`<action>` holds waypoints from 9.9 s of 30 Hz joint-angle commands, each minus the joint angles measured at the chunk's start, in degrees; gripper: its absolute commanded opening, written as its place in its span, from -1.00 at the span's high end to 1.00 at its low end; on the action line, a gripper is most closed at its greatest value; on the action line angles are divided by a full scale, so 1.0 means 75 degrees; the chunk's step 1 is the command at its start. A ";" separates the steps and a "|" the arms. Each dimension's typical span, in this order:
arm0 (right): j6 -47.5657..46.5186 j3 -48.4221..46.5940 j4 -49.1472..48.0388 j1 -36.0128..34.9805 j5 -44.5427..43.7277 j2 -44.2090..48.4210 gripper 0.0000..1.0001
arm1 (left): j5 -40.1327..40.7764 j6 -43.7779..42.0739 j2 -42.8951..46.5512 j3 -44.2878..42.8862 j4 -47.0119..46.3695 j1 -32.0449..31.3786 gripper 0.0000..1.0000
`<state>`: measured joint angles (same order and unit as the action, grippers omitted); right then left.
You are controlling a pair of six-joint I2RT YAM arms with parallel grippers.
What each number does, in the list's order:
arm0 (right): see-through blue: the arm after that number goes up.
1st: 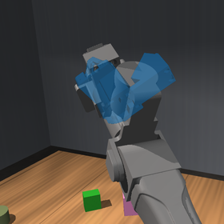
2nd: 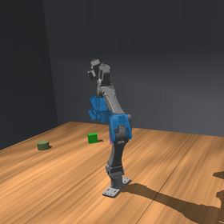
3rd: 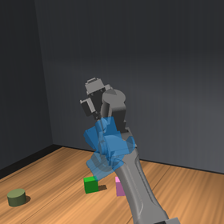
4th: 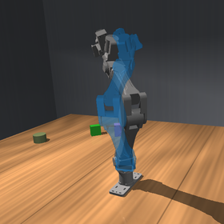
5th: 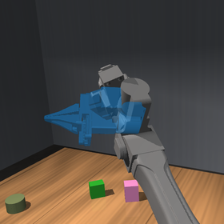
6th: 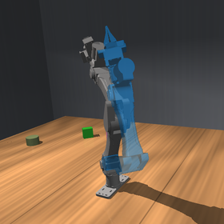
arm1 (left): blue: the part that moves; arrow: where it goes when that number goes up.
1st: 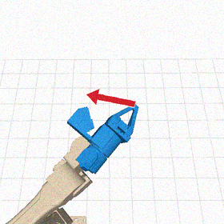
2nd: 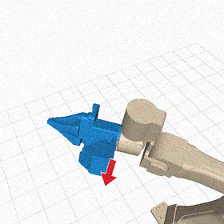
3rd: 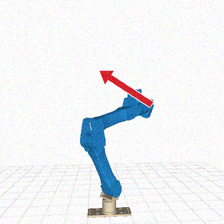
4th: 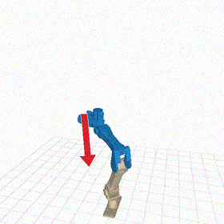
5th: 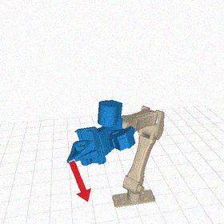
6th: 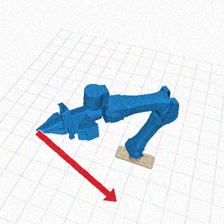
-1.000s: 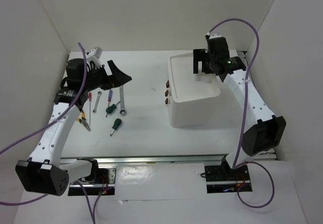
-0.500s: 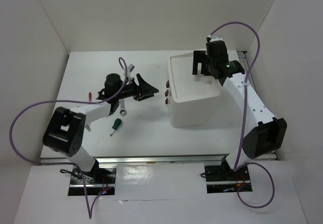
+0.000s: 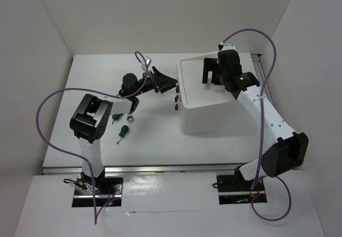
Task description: Sort the tools into containers
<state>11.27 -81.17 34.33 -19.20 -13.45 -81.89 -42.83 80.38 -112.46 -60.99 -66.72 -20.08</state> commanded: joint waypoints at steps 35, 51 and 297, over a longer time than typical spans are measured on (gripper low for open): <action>0.0033 0.0264 0.0509 -0.0311 -0.0397 -0.0156 -1.00 | 0.0121 0.1201 0.0476 0.0363 -0.2354 -0.0230 -0.19; 0.0033 0.0264 0.0579 -0.0381 -0.0538 -0.0156 -1.00 | -0.0032 0.1190 0.0205 0.0315 -0.2262 -0.0452 1.00; 0.0888 0.0357 0.1025 -0.0252 -0.2296 0.0442 -1.00 | 0.7550 -0.5291 0.5433 -0.1245 1.2459 -0.0652 -0.62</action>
<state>19.64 -80.03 37.89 -21.50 -30.44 -79.90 6.81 39.59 -70.65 -75.37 25.87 -26.55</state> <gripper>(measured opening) 1.001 0.834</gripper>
